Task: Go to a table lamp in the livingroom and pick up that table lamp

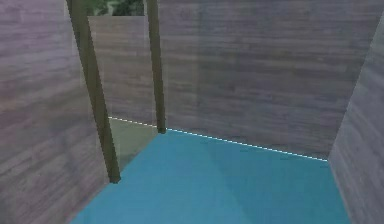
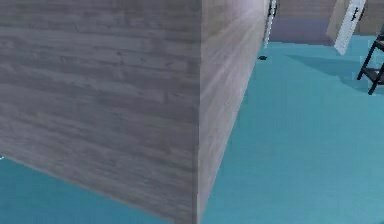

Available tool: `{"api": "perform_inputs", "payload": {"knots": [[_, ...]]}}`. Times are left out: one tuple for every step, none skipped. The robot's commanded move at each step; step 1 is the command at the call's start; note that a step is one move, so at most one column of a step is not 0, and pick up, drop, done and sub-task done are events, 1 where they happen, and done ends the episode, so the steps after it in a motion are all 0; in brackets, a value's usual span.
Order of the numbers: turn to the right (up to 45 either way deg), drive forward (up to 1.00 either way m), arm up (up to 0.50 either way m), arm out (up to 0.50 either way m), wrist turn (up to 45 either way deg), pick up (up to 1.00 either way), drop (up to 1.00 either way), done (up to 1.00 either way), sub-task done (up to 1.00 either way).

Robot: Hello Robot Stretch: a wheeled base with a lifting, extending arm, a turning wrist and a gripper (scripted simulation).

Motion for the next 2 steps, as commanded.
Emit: {"api": "perform_inputs", "payload": {"knots": [[0.0,1.00,0.00,0.00,0.0,0.00,0.00,0.00,0.00],[-3.0,0.00,0.00,0.00,0.0,0.00,0.00,0.00,0.00]]}}
